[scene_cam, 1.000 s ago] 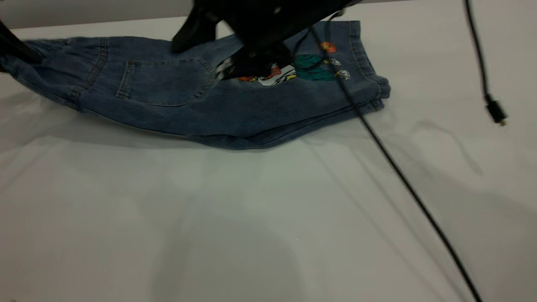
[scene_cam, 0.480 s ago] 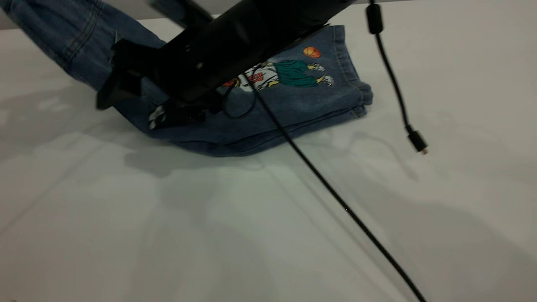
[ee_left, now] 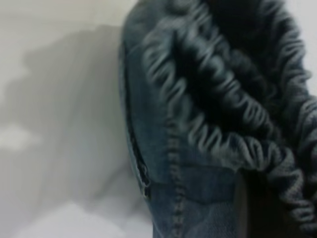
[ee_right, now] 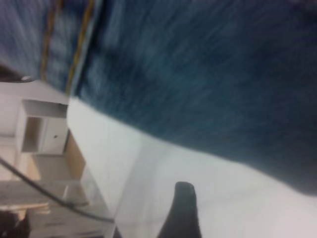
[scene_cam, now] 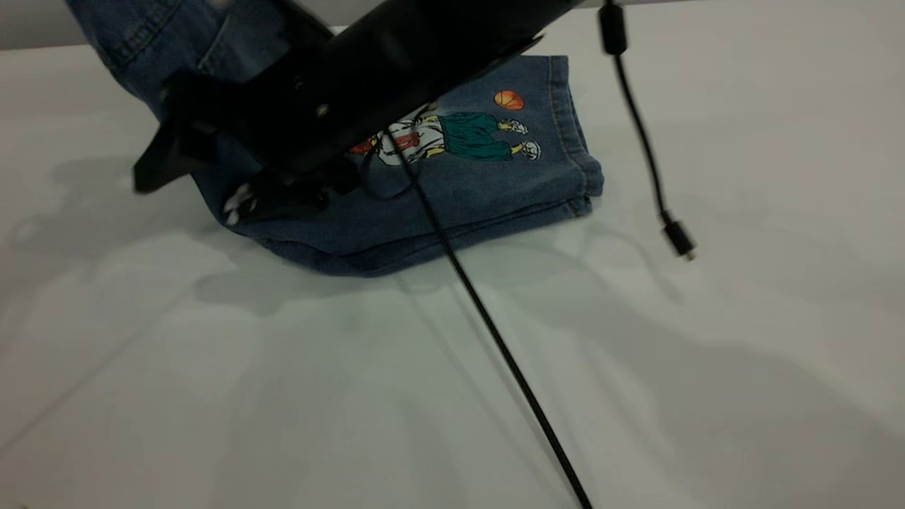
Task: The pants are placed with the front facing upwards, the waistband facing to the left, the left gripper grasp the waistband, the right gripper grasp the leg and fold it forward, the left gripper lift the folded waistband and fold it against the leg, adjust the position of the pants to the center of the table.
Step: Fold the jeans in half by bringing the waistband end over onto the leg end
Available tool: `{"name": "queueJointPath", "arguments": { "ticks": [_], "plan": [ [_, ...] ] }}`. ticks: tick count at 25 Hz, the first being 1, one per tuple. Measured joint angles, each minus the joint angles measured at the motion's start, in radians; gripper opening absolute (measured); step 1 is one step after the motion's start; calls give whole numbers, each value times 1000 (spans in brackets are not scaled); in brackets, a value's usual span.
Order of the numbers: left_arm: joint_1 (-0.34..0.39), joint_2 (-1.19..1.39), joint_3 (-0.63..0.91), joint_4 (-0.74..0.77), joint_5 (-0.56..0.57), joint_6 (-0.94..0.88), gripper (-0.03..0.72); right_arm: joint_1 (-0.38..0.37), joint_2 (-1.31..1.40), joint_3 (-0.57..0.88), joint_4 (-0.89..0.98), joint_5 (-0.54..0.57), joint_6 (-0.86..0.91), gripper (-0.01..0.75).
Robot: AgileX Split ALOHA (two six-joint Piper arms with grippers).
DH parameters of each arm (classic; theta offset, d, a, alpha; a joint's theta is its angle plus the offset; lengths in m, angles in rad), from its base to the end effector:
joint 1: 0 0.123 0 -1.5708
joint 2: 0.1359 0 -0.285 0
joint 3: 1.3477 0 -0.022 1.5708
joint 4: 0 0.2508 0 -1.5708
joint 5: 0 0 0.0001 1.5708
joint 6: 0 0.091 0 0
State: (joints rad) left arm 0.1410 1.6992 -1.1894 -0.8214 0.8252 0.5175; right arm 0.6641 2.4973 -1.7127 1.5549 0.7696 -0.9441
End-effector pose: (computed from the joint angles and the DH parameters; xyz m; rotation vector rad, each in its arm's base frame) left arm 0.3532 0.0006 0.2484 -0.1280 2.5361 -0.7294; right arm 0.3584 0.3610 0.0748 -0.5329 2.4650 1.4810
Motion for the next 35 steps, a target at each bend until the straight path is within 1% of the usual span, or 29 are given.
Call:
{"name": "queueJointPath", "arguments": {
  "ticks": [7, 10, 12, 15, 17, 20, 23, 29, 35],
  "plan": [
    [1, -7, 0, 10, 4, -3, 164, -142, 0, 0, -119, 241, 25, 552],
    [-9, -7, 0, 7, 6, -3, 164, -187, 0, 0, -197, 284, 25, 552],
    [-26, -7, 0, 0, 15, -1, 164, -200, 2, 0, -270, 274, 38, 552],
    [-50, -7, 0, -9, 18, 3, 164, -194, 17, 0, -347, 205, 93, 552],
    [-66, -7, 0, -26, 19, 12, 164, -185, 33, 0, -357, 130, 108, 552],
    [-100, -7, 0, -49, 27, 24, 164, -172, 54, 0, -323, 101, 107, 551],
    [-137, -7, 0, -68, 27, 26, 164, -150, 70, 0, -275, 98, 107, 549],
    [-214, -7, -35, -83, 20, 54, 164, -137, 71, 0, -285, 105, 105, 549],
    [-216, -7, -53, -70, 24, 52, 164, -152, 74, -3, -284, 151, 103, 549]
  ]
}}
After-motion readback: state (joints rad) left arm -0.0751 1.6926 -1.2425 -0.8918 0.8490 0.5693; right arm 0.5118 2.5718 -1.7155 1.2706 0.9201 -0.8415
